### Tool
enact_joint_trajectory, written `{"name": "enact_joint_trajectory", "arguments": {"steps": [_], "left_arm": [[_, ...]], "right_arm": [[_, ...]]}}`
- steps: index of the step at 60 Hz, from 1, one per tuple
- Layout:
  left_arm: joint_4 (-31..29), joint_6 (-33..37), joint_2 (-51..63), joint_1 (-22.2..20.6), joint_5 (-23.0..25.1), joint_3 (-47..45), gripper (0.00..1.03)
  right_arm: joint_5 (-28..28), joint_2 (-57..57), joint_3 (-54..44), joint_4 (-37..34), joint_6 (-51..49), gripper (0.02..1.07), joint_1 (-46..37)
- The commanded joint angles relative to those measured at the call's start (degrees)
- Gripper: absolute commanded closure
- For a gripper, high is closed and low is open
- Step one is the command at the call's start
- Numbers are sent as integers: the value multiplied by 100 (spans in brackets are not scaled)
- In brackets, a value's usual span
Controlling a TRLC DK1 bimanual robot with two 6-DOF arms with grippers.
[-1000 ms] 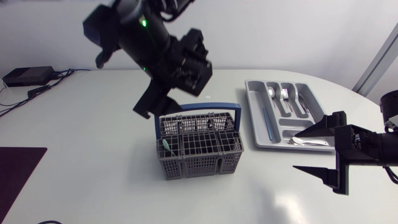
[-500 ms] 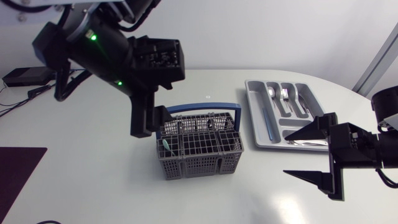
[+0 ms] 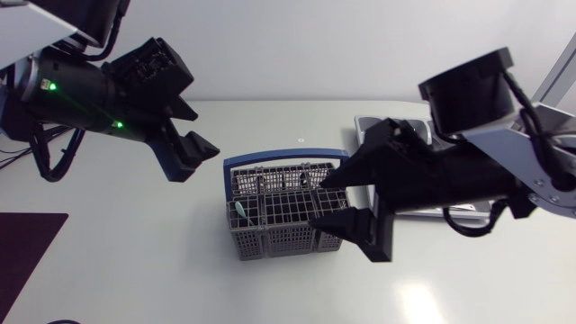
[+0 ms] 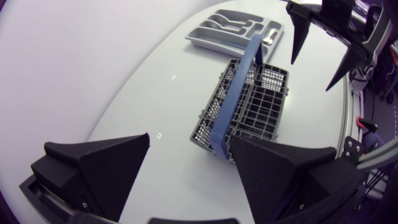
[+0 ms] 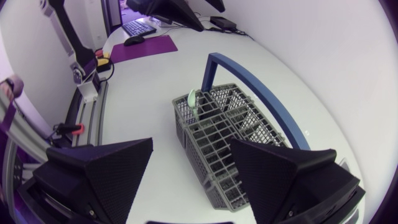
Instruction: Unload the cutlery basket into the drawer organizer.
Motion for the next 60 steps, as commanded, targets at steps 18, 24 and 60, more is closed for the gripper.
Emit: {"name": "enact_joint_trajectory", "arguments": {"steps": [18,24,60], "left_arm": [[769,-713,-447,1116,524,-782,5],[874,-731,-465,1327,576,-896,5],[1270,-766,-535,1872,928,-1415,5]], "right_arm": [[886,1690,1299,267,2441,30,1115],[1141,1831,1431,267,2556,30,1370],[2829,2947,2126,223,3188,49,2161]]}}
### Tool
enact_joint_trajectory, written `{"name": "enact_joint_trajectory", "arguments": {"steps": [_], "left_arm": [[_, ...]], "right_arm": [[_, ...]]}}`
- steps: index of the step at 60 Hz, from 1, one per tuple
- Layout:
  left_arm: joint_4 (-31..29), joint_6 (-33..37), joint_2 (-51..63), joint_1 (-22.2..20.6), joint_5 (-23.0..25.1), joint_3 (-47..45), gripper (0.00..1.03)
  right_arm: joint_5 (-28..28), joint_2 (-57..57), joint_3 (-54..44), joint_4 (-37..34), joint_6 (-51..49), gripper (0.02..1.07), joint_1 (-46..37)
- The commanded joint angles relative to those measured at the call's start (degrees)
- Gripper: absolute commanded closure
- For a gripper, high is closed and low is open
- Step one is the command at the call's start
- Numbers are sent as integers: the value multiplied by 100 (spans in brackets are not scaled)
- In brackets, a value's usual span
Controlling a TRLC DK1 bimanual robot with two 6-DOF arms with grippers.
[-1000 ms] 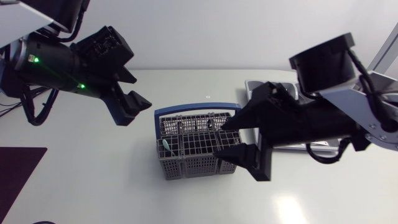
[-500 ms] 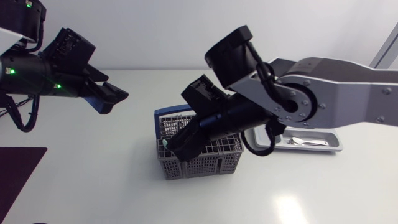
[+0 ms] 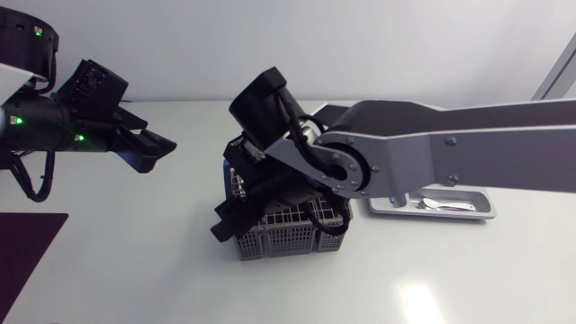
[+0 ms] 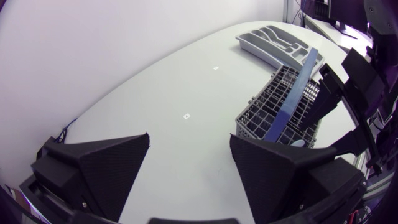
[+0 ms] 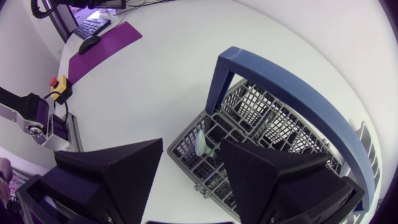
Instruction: Unload the cutlery basket into the drawer organizer.
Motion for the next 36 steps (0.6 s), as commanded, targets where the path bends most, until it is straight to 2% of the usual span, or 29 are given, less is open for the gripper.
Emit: {"name": "enact_joint_trajectory", "arguments": {"steps": [1,12,19,23,27,31,36], "left_arm": [[65,-150,-76,23,108,-200,5],[57,-53,-67,-100,205,-340,5],[-269,176,-111,-161,548,-297,5],[-822,703,-146,-284,750,-270,5],[-1024,1028,-270,-364,785,-323,5],[-1666,1802,-366,-557,970,-402,5],[-1895,2338,-533,-592,1058,-631,5]], "right_arm": [[204,141,126,-22,198,50,69],[371,159,99,-13,260,67,69],[415,220,108,-4,277,75,78],[415,238,117,5,286,75,104],[415,246,117,13,295,75,104],[415,273,126,40,304,75,104],[450,325,143,75,304,75,104]]}}
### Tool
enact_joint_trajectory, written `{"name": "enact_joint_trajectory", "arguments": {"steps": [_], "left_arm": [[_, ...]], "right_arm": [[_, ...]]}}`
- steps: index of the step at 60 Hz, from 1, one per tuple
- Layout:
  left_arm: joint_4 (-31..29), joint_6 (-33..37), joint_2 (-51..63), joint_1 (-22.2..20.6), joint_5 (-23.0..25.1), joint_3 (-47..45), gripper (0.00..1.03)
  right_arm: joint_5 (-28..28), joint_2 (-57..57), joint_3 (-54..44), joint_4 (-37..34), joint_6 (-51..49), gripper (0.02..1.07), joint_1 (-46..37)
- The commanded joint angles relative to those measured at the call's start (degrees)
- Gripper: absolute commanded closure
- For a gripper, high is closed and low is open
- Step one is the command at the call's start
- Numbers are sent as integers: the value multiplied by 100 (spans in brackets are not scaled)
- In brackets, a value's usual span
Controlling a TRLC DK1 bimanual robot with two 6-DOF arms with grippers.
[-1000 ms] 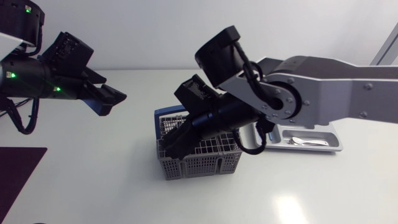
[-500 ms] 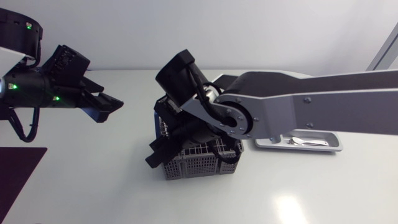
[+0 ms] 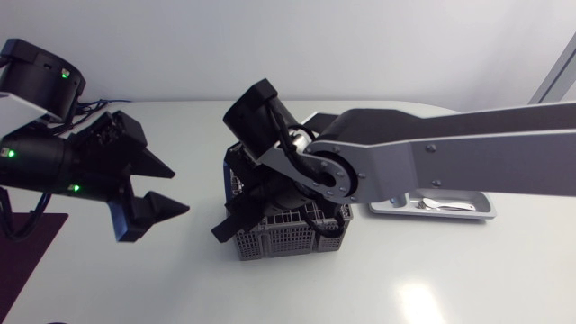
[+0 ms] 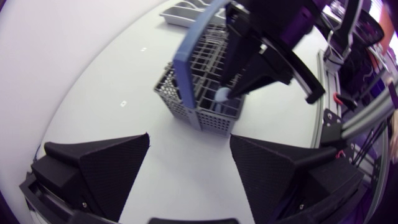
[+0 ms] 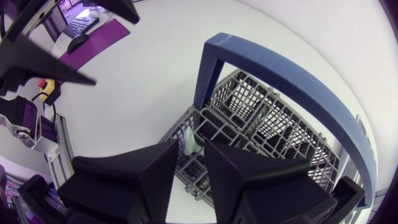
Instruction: Unload the cutlery basket into the drawer organizer.
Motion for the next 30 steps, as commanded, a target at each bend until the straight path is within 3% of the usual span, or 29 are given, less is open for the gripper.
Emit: {"name": "enact_joint_trajectory", "arguments": {"steps": [1,11,30], "left_arm": [[-293,913,-241,-107,188,-393,5],[-451,1757,-346,-133,522,-841,5],[-389,2197,-372,51,1049,-946,5]], "right_arm": [[85,159,148,53,177,75,45],[129,238,174,97,212,76,89],[155,256,165,194,221,86,98]]}}
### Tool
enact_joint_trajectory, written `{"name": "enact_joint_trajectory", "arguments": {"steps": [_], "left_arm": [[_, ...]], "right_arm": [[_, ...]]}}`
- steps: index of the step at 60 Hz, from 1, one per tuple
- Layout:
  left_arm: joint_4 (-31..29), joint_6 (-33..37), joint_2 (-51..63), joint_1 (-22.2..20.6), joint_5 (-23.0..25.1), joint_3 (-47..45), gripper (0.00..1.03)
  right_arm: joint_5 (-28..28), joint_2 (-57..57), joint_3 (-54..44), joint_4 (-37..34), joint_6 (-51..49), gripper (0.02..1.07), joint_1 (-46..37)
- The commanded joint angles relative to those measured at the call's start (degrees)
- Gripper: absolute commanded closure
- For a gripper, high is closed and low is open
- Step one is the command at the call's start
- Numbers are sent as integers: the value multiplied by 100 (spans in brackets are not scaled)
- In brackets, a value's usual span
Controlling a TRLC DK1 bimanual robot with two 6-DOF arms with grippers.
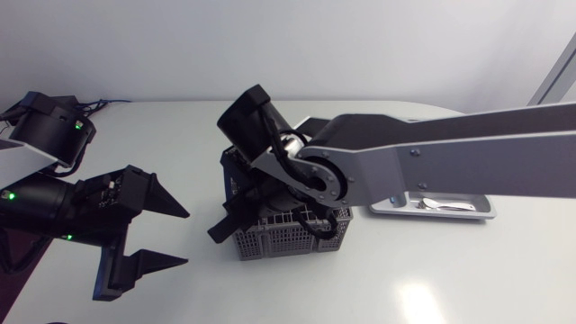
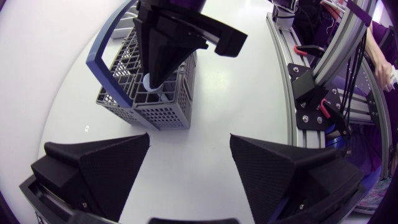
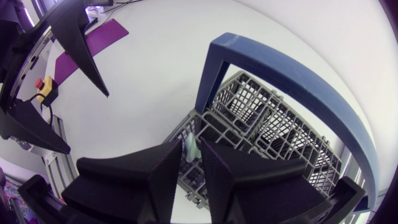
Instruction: Unload the cutlery basket into the drawer organizer.
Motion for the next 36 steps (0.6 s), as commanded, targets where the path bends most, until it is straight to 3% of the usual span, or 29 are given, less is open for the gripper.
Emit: {"name": "enact_joint_trajectory", "arguments": {"steps": [1,14,36], "left_arm": [[30,238,-49,104,151,-138,5],[276,89,171,174,186,-234,5],[892,-438,549,200,177,-296,5]], "right_arm": [[50,107,119,60,204,87,41],[50,151,84,157,168,96,41],[50,-235,23,113,1,98,41]]}}
